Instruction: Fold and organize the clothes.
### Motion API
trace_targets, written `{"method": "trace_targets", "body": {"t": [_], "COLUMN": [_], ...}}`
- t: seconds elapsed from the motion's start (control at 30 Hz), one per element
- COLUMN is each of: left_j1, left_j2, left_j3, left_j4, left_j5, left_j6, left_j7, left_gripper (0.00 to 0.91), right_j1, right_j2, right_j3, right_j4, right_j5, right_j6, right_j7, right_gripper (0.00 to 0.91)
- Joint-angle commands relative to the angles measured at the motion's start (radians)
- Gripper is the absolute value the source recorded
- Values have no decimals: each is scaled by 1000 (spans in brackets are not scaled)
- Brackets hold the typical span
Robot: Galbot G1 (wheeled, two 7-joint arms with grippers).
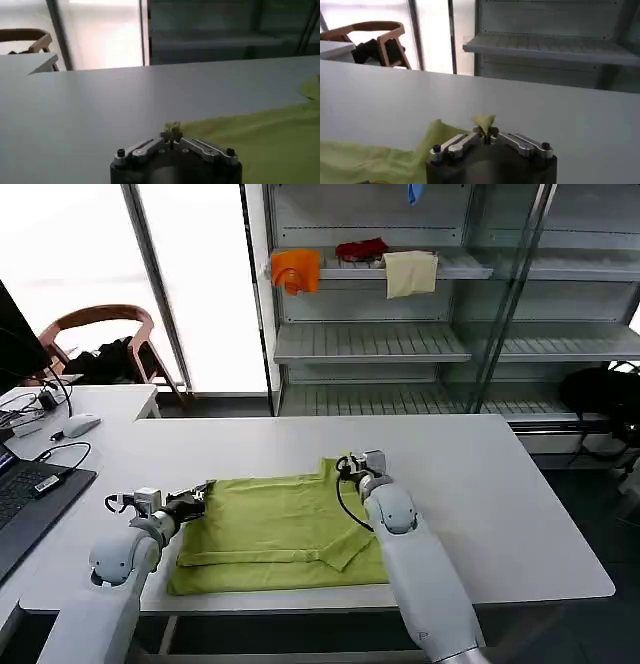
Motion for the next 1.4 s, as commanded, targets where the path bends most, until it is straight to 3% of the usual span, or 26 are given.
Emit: {"method": "trace_targets", "body": {"t": [0.03, 0.33, 0.77, 1.0, 1.4], "left_j1": [2, 82, 340, 427, 499], "left_j2": [-1, 31, 31, 14, 1], "left_j3": [-11, -78, -194, -216, -209], "left_j4": [-19, -148, -389, -433, -465], "left_j5": [-21, -108, -174, -153, -49], "left_j6": [0, 0, -1, -1, -2], "left_j7": [-9, -13, 35, 50, 75], "left_gripper": [0, 0, 0, 0, 0], "right_j1": [-11, -108, -335, -530, -615], "right_j2": [-10, -77, -150, -160, -152], "right_j3": [1, 4, 21, 50, 64], "right_j4": [63, 255, 506, 633, 659], "right_j5": [11, 72, 89, 17, -53], "right_j6": [-1, -3, -3, 1, 4], "right_j7": [1, 12, 13, -20, -28], "right_gripper": [0, 0, 0, 0, 0]}}
